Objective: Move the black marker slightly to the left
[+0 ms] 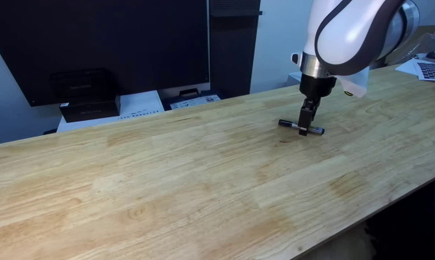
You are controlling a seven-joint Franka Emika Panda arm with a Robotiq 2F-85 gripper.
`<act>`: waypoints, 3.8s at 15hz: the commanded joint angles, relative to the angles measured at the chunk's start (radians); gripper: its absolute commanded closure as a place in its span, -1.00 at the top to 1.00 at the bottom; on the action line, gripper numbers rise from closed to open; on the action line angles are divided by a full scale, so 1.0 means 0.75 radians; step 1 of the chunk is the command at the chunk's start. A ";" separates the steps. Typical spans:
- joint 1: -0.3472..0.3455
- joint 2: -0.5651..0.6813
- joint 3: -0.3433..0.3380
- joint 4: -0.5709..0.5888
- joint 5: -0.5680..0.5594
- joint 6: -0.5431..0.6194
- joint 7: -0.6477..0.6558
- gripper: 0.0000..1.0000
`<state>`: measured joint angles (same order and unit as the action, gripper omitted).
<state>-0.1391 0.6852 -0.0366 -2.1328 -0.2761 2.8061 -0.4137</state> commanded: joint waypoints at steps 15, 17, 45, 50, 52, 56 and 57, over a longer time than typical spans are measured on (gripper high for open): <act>-0.076 -0.072 0.133 0.021 0.130 -0.167 -0.013 -0.89; -0.053 -0.122 0.149 0.002 0.235 -0.241 0.075 -0.89; 0.119 -0.068 0.076 0.008 0.813 -0.031 0.876 1.00; 0.216 -0.218 0.015 -0.101 0.753 -0.033 0.900 1.00; 0.258 -0.276 -0.019 -0.143 0.712 -0.052 0.924 1.00; 0.241 -0.263 0.000 -0.127 0.690 -0.047 0.888 1.00; 0.240 -0.264 0.002 -0.128 0.690 -0.047 0.886 1.00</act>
<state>0.0520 0.4883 -0.0446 -2.2290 0.2547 2.7719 0.2409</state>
